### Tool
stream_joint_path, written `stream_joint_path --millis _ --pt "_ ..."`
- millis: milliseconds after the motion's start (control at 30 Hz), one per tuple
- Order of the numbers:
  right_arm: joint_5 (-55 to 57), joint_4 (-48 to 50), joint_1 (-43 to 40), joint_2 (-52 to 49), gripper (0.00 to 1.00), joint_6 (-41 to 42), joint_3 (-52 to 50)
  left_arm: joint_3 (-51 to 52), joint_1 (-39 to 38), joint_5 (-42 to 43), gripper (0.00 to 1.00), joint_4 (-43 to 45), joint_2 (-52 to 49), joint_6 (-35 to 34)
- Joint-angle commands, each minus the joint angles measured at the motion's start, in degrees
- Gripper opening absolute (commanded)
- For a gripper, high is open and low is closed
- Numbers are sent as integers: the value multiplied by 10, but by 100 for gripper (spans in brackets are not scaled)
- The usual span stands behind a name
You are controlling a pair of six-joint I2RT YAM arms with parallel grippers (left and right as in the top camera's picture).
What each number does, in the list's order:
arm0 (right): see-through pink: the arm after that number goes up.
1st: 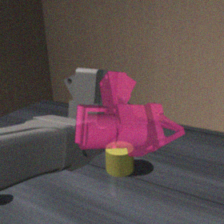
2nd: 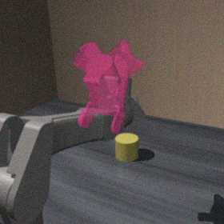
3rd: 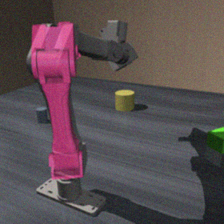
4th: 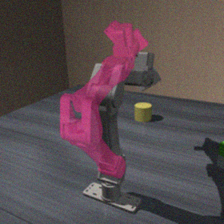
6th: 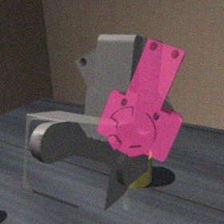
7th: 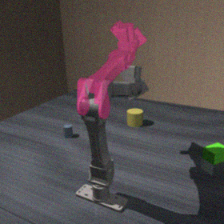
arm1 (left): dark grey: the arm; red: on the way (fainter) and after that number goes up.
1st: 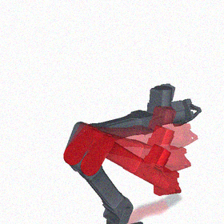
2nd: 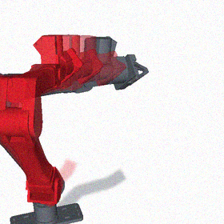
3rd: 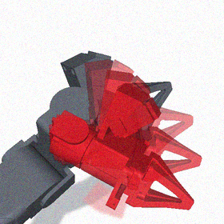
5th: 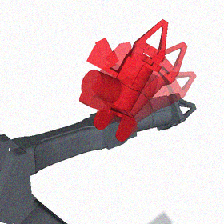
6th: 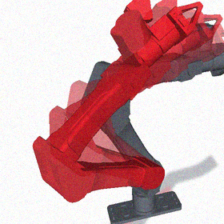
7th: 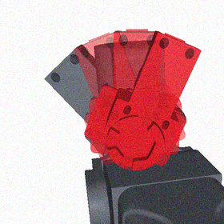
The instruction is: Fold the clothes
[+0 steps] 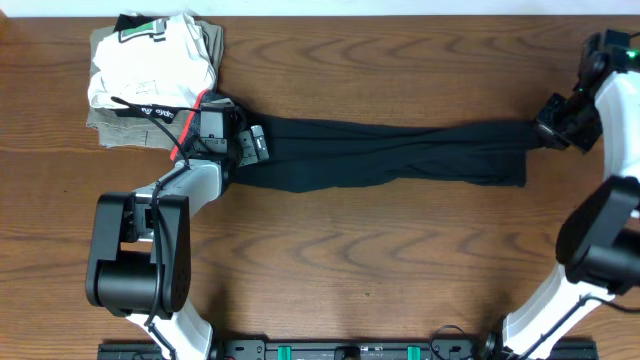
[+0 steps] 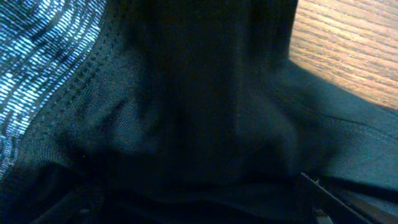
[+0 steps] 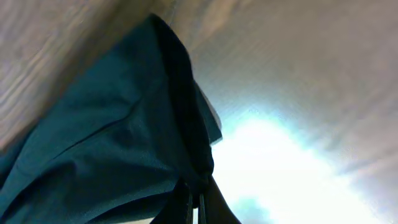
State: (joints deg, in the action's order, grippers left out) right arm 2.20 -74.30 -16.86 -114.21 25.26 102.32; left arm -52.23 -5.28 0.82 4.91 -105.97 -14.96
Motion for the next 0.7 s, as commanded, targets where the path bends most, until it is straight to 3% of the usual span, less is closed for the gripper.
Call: stream_joint_path --millis 0,167,500,667 --pt "42 -27 -7 12 1 4 10 0 10 -20 99 -9 -7 0" --pt "49 -18 -8 10 1 4 -19 0 11 -20 99 -2 -7 -1" --pt "55 103 -8 10 1 4 -101 0 11 -20 99 -1 -7 -1" --pt "53 106 -8 10 1 4 -124 0 11 -20 99 -2 -7 -1"
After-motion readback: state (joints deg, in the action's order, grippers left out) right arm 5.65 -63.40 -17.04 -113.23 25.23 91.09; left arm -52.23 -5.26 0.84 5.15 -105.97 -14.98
